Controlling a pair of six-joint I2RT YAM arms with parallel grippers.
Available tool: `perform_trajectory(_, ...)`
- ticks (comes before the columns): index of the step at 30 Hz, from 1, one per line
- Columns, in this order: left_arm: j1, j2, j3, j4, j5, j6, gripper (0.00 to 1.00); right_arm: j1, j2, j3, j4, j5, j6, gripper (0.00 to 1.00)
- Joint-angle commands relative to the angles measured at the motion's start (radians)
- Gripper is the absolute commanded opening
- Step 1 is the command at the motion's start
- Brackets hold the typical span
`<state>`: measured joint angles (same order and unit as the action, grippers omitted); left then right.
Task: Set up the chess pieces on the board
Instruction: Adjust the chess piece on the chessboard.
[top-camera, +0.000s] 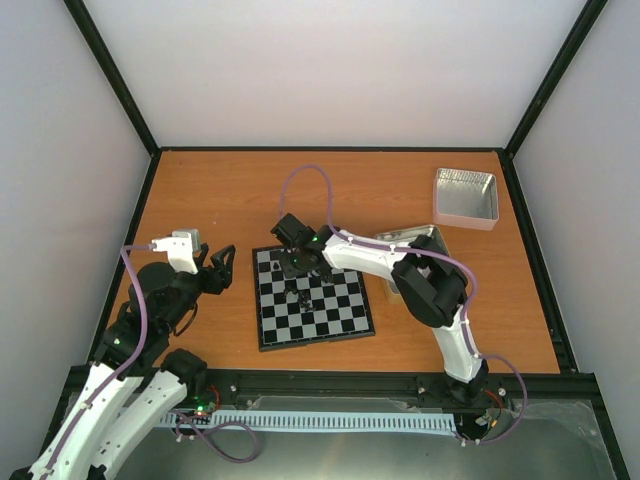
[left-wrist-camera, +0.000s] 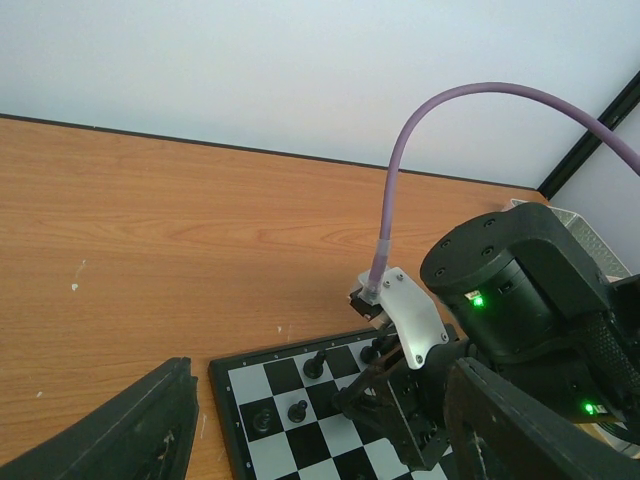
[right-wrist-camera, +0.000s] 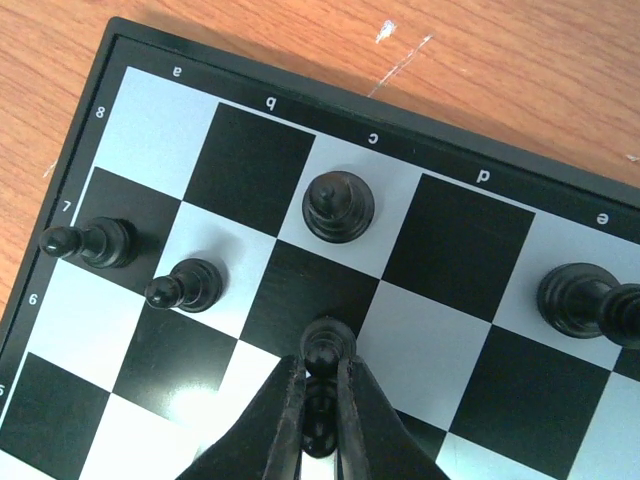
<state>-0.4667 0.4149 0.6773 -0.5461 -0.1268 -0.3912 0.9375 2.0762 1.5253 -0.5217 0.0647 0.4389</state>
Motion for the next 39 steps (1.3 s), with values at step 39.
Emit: perform_trajectory(39, -0.006, -0.004, 0.004, 0.008, -0.003, -0.005, 0.69, 0.012, -0.032, -0.051, 0.028, 0.036, -0.045, 0.16)
